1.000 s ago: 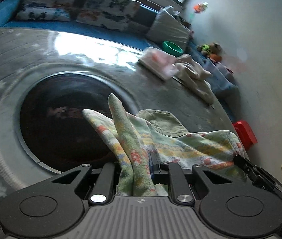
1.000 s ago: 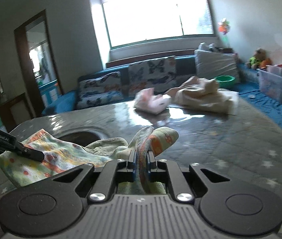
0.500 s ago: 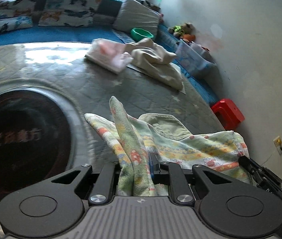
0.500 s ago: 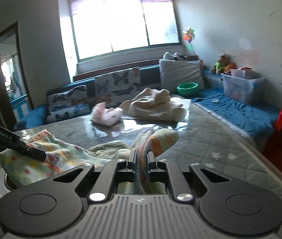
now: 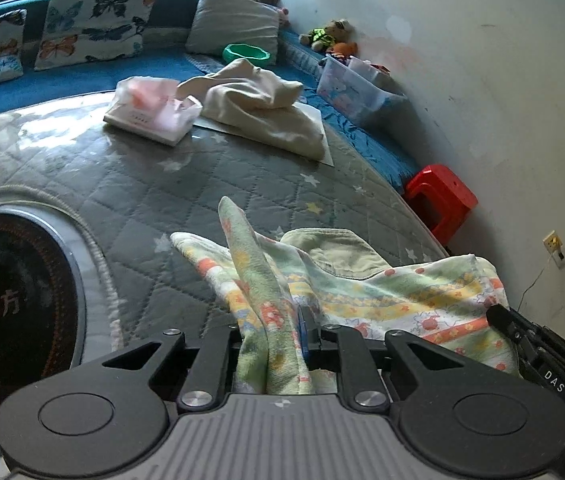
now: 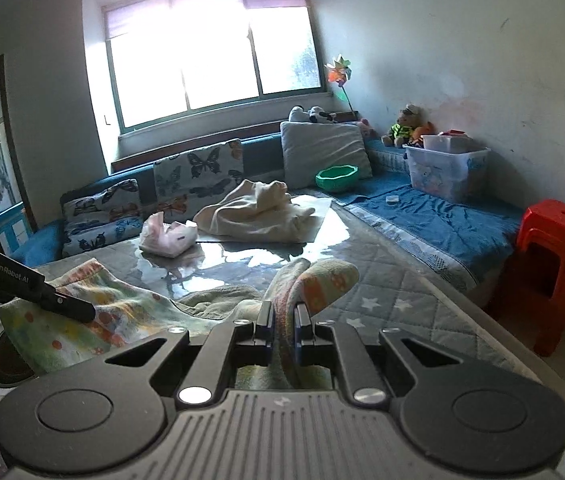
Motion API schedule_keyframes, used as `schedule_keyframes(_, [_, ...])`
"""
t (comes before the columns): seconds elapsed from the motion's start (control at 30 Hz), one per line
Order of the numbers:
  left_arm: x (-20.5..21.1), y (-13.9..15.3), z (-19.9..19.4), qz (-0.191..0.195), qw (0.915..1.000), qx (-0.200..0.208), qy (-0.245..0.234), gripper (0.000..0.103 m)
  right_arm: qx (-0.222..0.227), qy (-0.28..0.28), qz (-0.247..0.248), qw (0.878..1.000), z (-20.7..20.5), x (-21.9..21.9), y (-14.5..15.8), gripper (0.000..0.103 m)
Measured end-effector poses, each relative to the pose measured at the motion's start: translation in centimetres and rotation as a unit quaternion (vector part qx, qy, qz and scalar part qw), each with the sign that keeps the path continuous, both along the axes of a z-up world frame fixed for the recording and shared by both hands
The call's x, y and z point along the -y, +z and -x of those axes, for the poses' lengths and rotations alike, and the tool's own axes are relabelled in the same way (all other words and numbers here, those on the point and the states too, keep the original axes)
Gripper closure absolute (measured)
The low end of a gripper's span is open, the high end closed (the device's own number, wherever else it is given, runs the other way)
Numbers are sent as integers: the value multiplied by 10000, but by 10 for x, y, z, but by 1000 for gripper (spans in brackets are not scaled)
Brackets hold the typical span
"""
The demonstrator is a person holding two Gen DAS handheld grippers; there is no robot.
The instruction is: Fold clothes
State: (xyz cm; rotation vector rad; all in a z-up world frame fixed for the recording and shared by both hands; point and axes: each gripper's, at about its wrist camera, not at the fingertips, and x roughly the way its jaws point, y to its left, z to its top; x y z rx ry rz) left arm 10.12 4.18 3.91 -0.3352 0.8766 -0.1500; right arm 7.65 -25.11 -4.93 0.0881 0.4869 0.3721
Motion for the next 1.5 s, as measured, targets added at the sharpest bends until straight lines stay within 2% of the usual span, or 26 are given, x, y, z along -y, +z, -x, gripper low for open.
schedule_keyframes(0.73, [9, -22, 8, -196, 9992, -297, -191, 87, -272, -84, 77, 9996, 16, 13, -13, 94])
schedule_keyframes(1.4, [3, -44, 23, -44, 9981, -534, -294, 87, -489, -191, 110, 9986, 24, 21, -23, 94])
schedule_keyframes(1.5, [1, -48, 24, -71, 9978, -592, -273, 83, -610, -218, 146, 9978, 23, 21, -30, 94])
